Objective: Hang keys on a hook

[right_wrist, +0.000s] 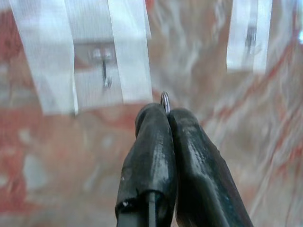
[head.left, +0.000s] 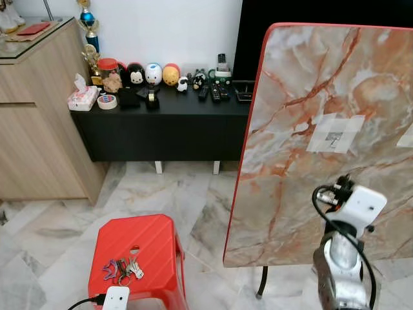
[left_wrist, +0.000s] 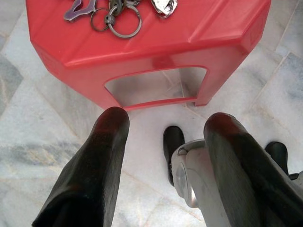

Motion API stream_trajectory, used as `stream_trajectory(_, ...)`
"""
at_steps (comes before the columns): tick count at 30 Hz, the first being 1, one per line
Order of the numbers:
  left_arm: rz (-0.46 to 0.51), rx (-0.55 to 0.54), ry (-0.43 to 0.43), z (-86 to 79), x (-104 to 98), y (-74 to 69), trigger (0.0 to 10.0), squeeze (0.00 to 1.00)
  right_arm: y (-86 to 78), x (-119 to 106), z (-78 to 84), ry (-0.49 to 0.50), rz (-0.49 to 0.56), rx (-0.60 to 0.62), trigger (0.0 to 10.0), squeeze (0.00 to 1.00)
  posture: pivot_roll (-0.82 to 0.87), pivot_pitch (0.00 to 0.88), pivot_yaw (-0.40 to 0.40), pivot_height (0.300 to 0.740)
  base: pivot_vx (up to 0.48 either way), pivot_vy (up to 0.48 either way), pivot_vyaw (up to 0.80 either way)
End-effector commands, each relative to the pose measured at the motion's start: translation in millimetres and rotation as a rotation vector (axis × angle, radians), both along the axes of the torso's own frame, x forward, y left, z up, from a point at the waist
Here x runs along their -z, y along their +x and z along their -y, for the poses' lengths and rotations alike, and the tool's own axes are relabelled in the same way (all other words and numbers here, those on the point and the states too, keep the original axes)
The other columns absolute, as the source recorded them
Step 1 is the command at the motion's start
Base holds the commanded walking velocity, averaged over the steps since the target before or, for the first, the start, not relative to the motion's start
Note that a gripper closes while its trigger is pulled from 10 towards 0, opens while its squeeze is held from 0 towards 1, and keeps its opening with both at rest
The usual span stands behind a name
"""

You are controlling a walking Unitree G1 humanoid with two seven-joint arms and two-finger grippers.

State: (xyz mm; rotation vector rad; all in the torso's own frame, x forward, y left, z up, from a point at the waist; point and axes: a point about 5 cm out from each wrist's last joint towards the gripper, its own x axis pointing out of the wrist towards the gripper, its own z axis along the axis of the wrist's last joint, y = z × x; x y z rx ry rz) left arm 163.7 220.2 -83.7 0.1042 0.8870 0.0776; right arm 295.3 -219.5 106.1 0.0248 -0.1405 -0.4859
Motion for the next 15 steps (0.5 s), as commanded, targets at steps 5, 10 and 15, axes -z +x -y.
stream_trajectory(5,-0.018,0.013,-0.003,3.1,1,-0.2,10.0,0.0,13.3,-12,7.6,-0.037,0.012,0.066,10.0,0.0,-0.02,0.0,-0.055,0.74,0.0,0.0,0.0)
stream_trajectory(10,-0.017,0.009,-0.003,3.8,1,0.3,10.0,0.0,22.9,-17,8.1,-0.121,-0.008,0.093,10.0,0.0,-0.02,0.0,-0.055,0.74,0.0,0.0,0.0)
stream_trajectory(15,-0.016,0.006,-0.002,3.5,1,-0.1,10.0,0.0,32.7,-27,8.9,-0.218,-0.023,0.103,10.0,0.0,-0.01,0.0,-0.055,0.74,0.0,0.0,0.0)
